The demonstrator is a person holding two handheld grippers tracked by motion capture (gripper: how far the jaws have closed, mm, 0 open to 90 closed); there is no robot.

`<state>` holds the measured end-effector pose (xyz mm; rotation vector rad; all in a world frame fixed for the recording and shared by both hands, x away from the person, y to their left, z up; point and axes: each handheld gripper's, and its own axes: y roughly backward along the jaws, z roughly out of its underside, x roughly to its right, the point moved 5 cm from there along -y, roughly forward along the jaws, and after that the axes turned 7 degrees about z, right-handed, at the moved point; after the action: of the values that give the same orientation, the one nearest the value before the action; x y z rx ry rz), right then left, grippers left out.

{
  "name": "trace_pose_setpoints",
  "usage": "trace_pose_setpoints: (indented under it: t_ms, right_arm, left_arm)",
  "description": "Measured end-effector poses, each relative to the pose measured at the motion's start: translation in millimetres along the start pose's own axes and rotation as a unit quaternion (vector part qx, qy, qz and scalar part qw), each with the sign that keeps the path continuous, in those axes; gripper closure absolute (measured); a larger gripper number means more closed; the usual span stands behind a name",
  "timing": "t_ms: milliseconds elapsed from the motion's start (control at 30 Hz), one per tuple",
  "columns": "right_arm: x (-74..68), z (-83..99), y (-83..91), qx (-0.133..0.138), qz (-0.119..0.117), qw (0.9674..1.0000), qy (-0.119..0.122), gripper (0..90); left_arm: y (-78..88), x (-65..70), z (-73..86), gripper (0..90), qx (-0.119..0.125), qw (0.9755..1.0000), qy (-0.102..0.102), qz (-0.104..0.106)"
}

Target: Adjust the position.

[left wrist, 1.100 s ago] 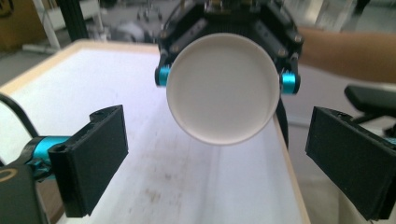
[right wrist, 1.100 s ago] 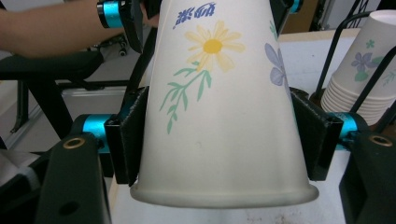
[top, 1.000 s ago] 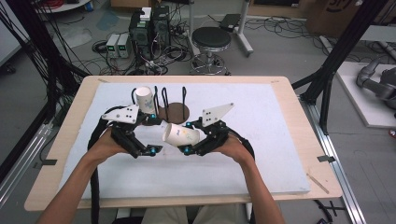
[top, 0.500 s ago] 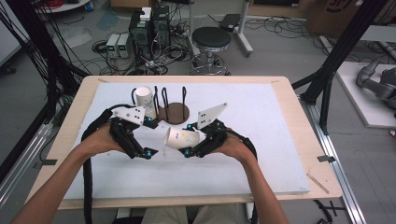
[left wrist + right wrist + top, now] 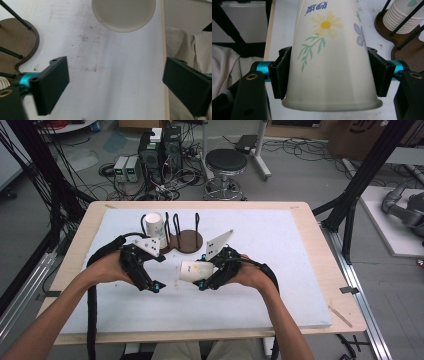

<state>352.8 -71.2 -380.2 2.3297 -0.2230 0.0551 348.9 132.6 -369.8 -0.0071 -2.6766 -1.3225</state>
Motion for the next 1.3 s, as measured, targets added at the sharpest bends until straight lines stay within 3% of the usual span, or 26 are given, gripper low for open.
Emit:
trace_pose_setpoints:
  t_ms: [233,633,1300]
  right_arm:
    - [0.1,-1.9,-2.0,-0.017,0.002,0.9998,0.008,30.2]
    - [0.0,-1.2,-6.3,-0.027,0.000,0.9996,0.011,30.2]
    - [-3.4,-1.6,-10.3,-0.035,-0.007,0.9992,0.016,30.2]
  left_arm:
    - [1.6,-1.6,-6.6,11.0,0.005,1.0000,-0.005,-0.004]
    - [-9.8,-0.2,-20.6,11.0,0.019,0.9997,-0.006,0.012]
    - [-29.7,1.5,-38.9,11.4,0.009,0.9995,-0.024,0.020]
